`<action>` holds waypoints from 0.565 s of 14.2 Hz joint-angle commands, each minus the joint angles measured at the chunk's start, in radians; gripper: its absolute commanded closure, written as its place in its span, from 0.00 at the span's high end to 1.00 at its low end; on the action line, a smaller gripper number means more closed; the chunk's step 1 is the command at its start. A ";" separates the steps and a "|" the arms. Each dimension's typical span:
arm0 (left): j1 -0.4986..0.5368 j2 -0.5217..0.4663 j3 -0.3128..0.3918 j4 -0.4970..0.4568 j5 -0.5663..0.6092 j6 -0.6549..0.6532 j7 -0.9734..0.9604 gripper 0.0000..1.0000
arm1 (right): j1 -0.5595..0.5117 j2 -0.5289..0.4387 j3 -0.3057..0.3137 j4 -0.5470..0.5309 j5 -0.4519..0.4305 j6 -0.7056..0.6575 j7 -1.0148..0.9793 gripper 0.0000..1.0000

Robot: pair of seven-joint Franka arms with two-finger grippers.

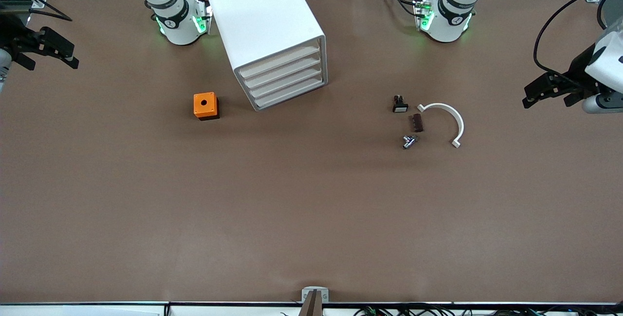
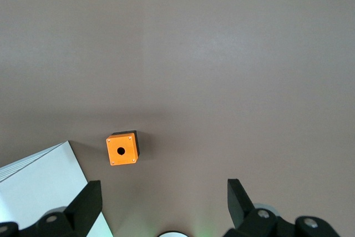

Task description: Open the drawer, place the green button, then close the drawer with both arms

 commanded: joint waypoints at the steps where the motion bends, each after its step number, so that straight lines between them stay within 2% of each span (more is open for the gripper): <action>1: 0.004 -0.026 -0.006 -0.032 0.020 0.019 0.019 0.99 | 0.005 0.007 0.000 0.018 0.010 -0.019 0.014 1.00; 4: -0.001 -0.024 -0.006 -0.023 0.020 0.019 0.019 0.99 | 0.005 0.007 0.000 0.018 0.010 -0.004 0.006 1.00; 8: -0.005 -0.009 -0.006 0.049 0.020 -0.036 0.011 0.99 | 0.005 0.005 0.002 0.018 0.013 0.019 0.003 1.00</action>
